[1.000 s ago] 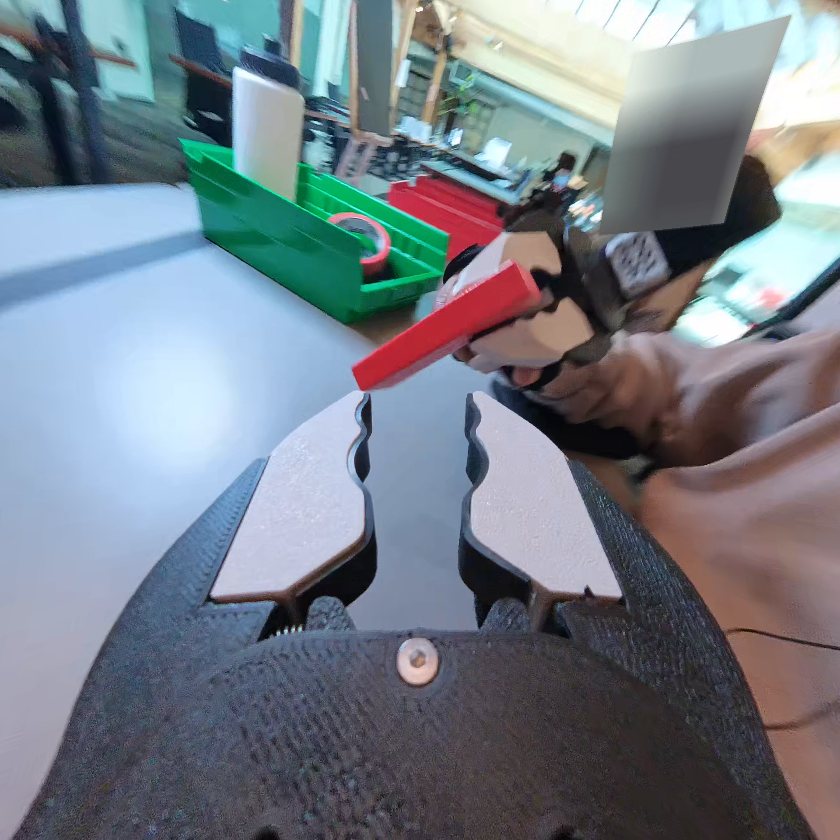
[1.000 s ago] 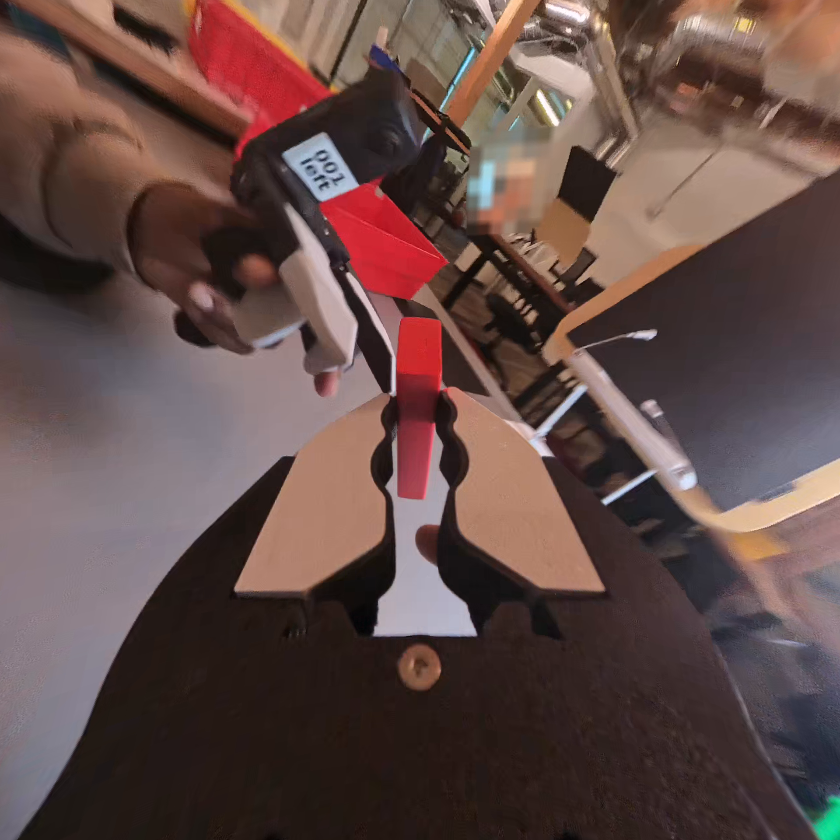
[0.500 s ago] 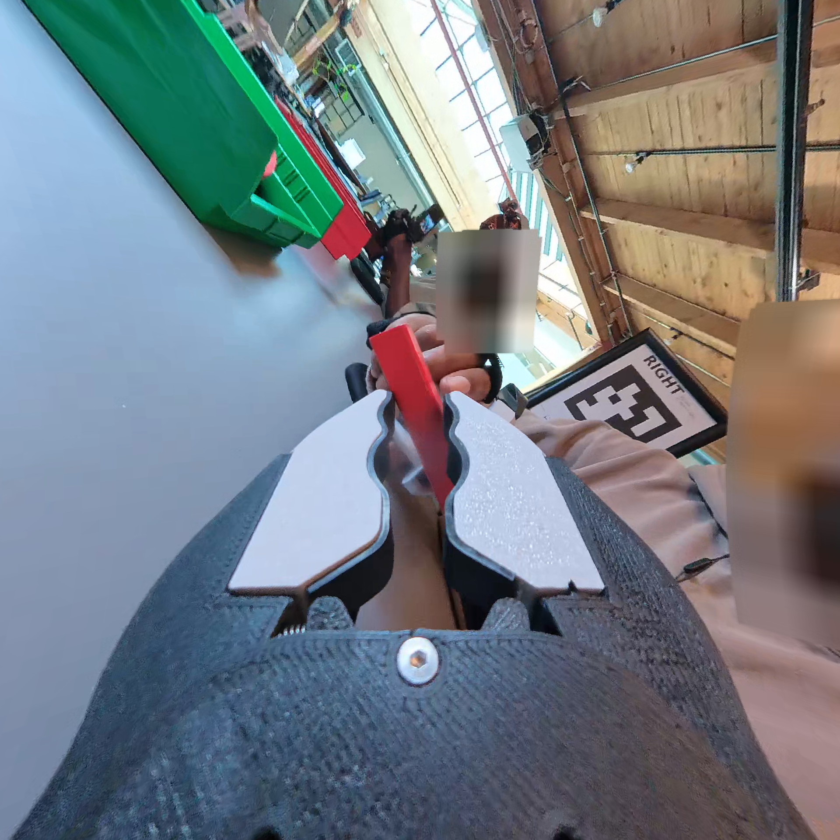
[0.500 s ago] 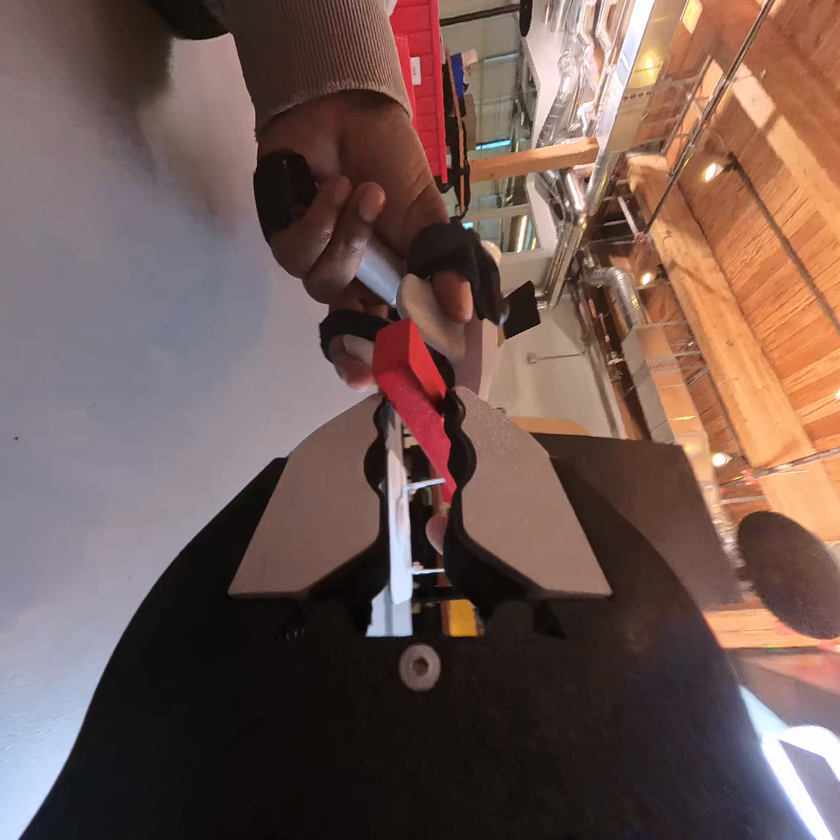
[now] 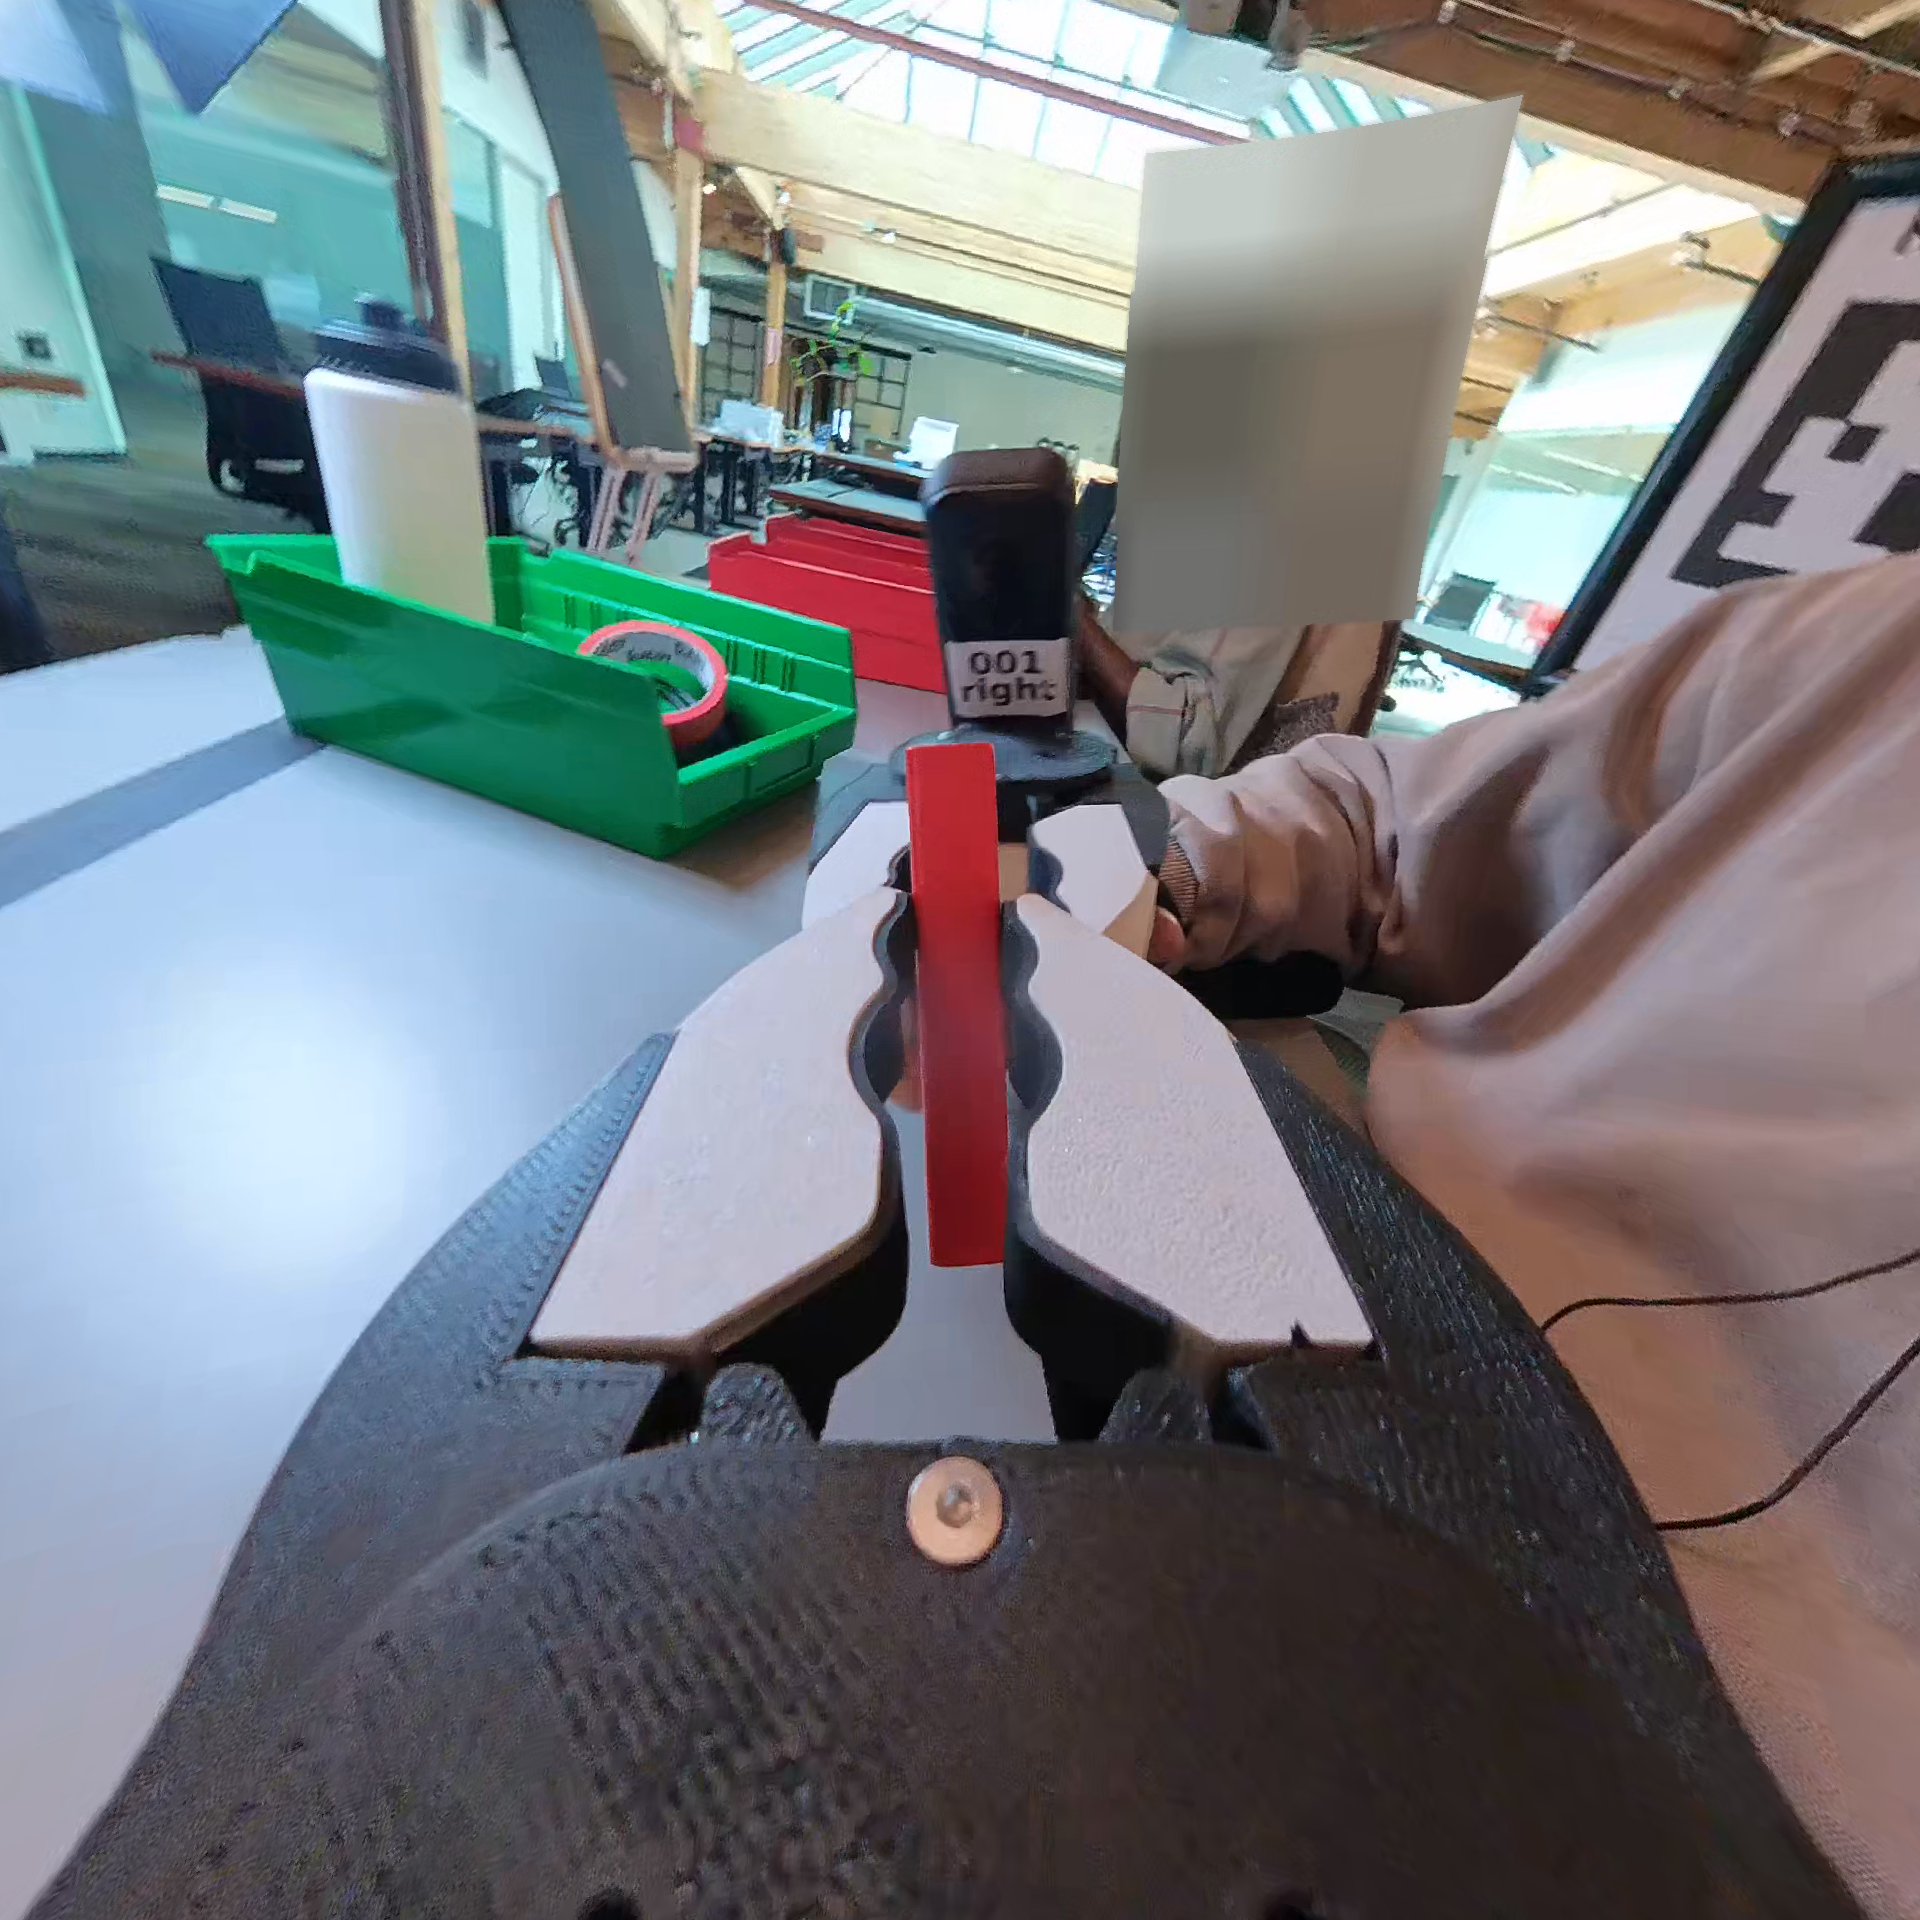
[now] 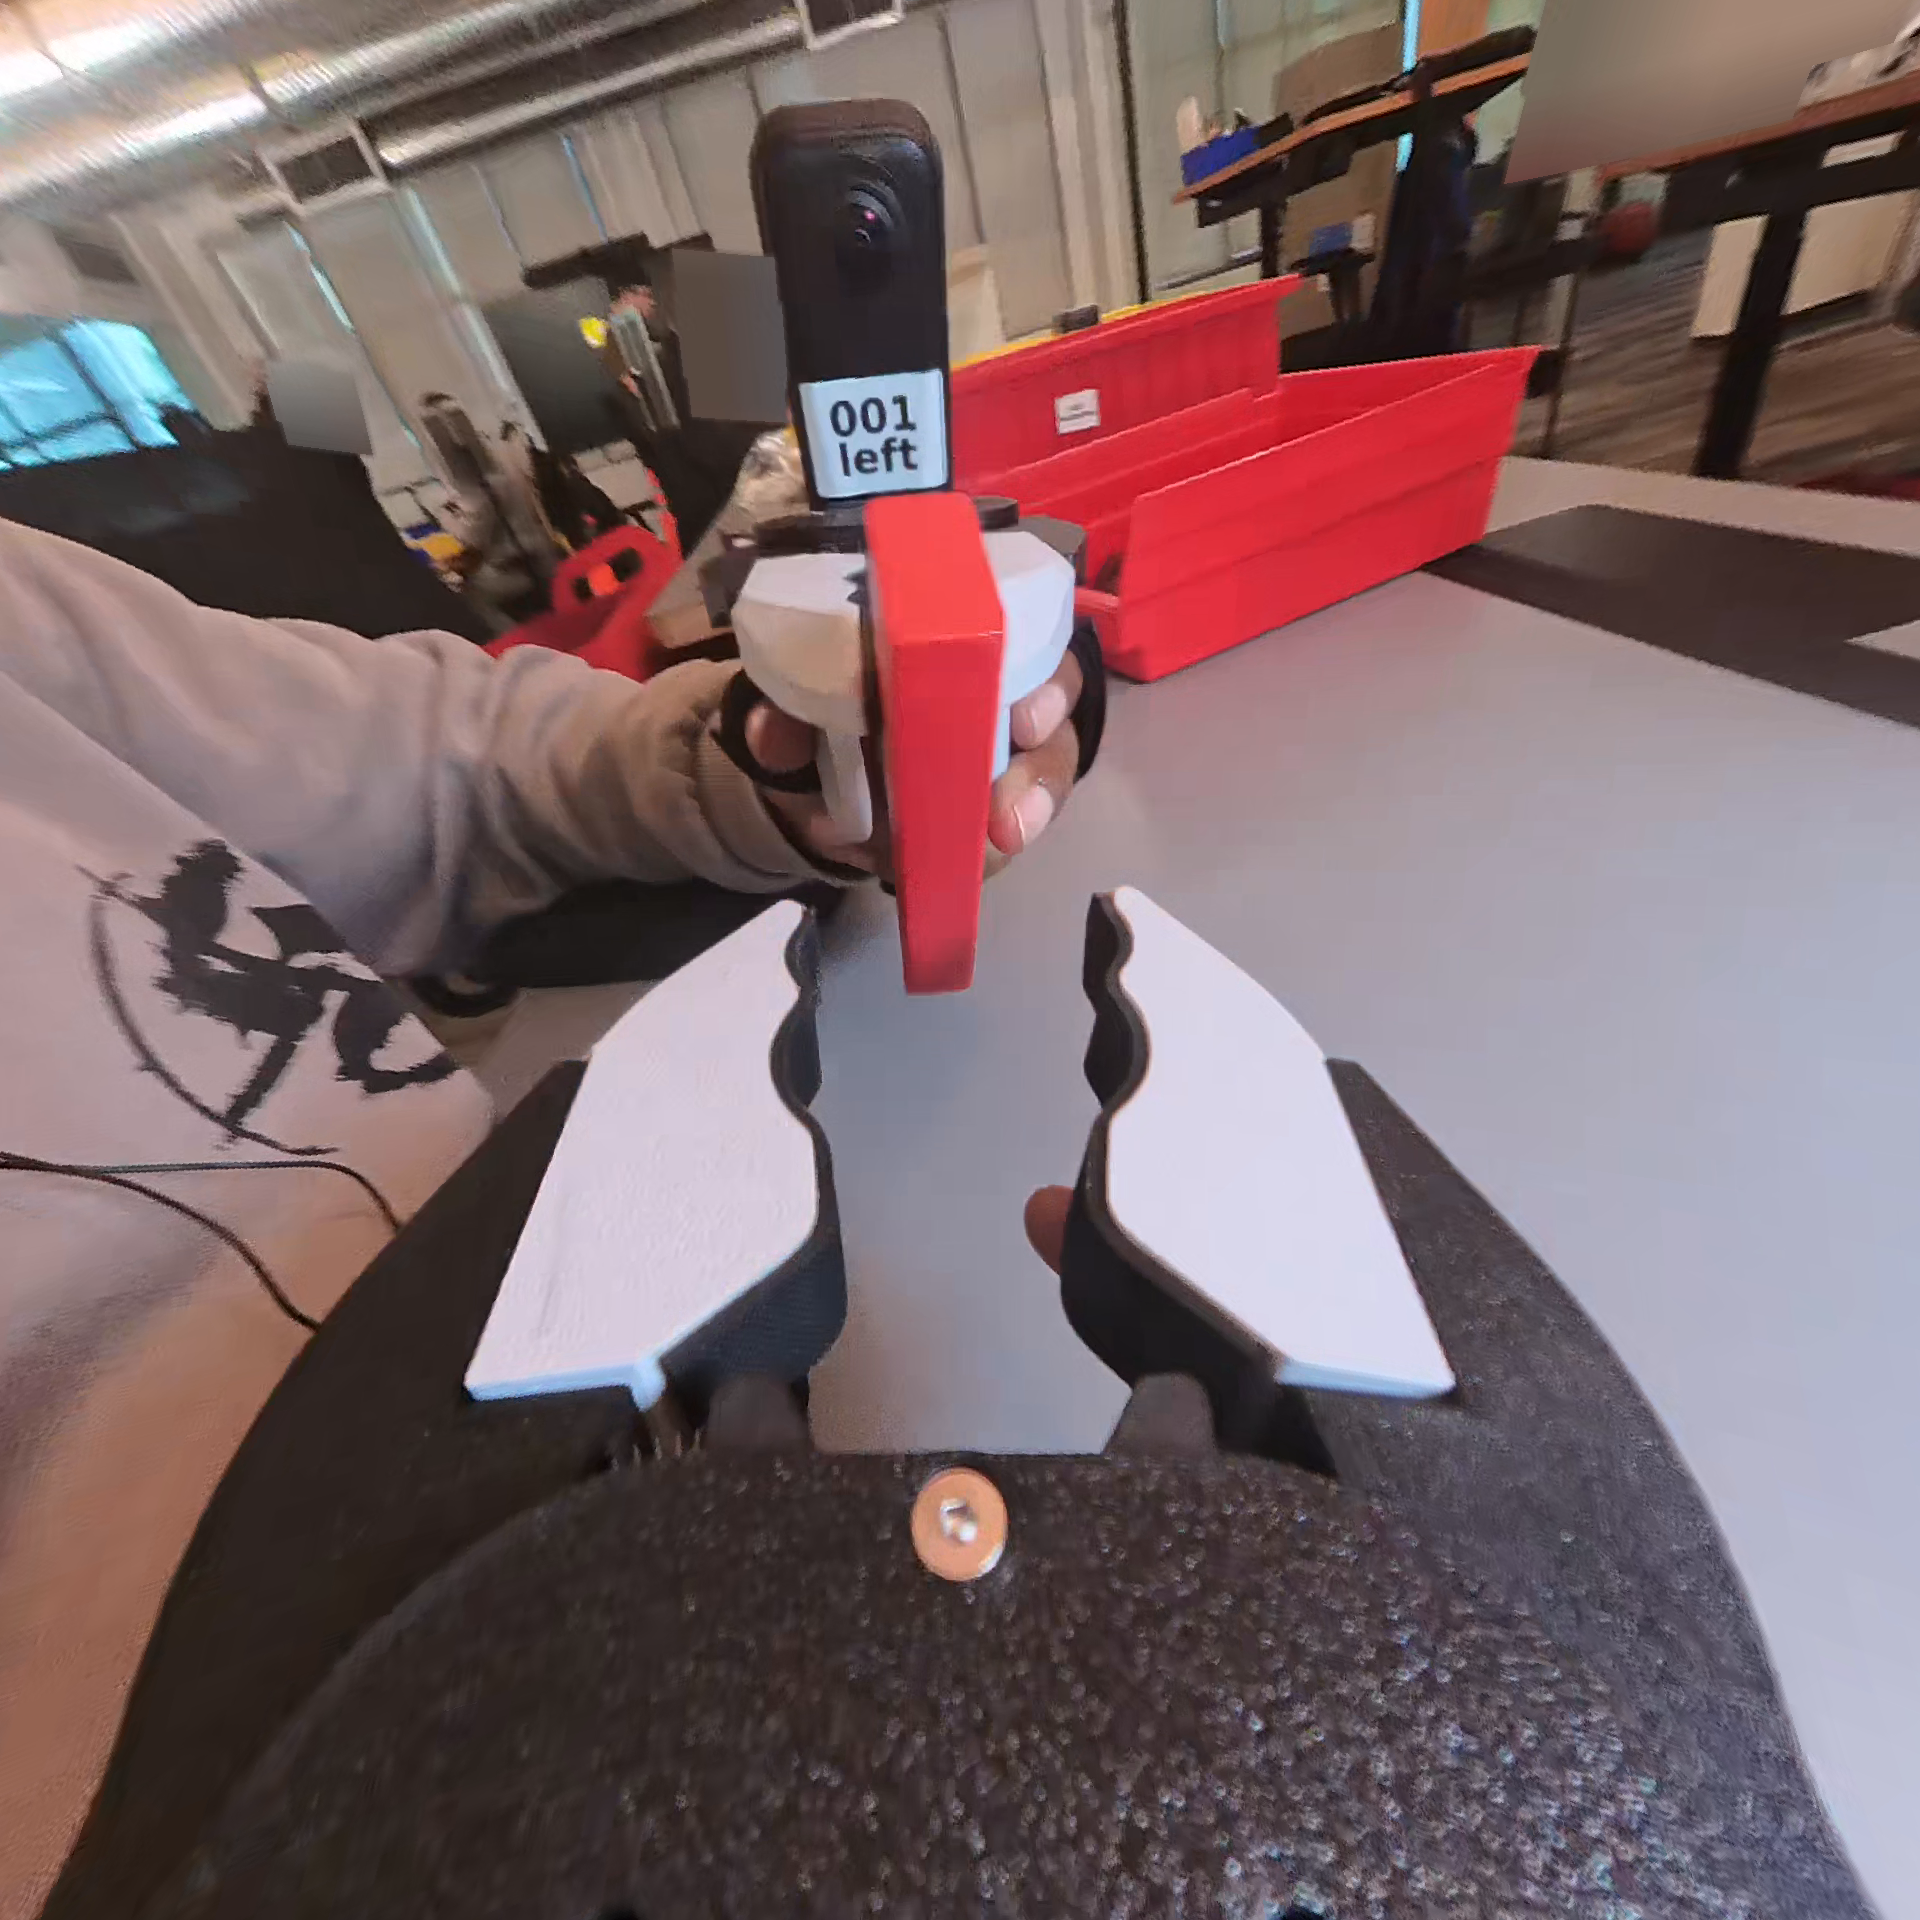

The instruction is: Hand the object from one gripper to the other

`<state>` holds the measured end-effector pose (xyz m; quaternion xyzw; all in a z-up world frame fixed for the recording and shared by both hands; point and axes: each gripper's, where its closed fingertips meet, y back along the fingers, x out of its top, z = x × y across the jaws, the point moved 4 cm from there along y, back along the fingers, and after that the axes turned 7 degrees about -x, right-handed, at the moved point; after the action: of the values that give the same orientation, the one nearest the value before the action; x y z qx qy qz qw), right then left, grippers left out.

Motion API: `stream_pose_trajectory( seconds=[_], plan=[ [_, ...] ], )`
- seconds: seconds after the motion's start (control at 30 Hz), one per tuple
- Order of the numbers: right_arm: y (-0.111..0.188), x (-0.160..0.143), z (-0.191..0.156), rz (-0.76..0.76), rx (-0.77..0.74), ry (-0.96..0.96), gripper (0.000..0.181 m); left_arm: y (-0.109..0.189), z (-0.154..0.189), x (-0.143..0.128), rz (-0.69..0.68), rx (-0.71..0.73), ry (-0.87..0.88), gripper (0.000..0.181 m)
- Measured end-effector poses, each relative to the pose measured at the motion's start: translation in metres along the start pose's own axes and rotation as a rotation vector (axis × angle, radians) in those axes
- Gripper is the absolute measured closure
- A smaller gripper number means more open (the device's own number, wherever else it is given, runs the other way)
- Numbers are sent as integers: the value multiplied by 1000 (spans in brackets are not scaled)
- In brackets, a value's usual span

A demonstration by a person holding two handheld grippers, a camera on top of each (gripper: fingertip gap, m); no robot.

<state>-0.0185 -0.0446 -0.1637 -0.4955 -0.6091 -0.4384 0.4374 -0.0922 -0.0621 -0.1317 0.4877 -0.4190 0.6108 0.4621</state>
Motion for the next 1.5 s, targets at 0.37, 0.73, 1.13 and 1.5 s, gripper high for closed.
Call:
stream_pose_trajectory(
  seconds=[0.37,0.73,1.13,1.5],
  plan=[
    [10,10,2,-5,-248,508,166,-1,0,-1,32,-27,55,158],
    [11,-12,41,-345,-741,1557,165,4,-38,-35,9,49,577,137],
    [11,-3,28,-210,-684,1350,156,-3,-31,-48,-203,92,407,147],
    [24,2,50,-95,-209,29,115,8,-22,-19,-324,316,-303,165]
  ],
)
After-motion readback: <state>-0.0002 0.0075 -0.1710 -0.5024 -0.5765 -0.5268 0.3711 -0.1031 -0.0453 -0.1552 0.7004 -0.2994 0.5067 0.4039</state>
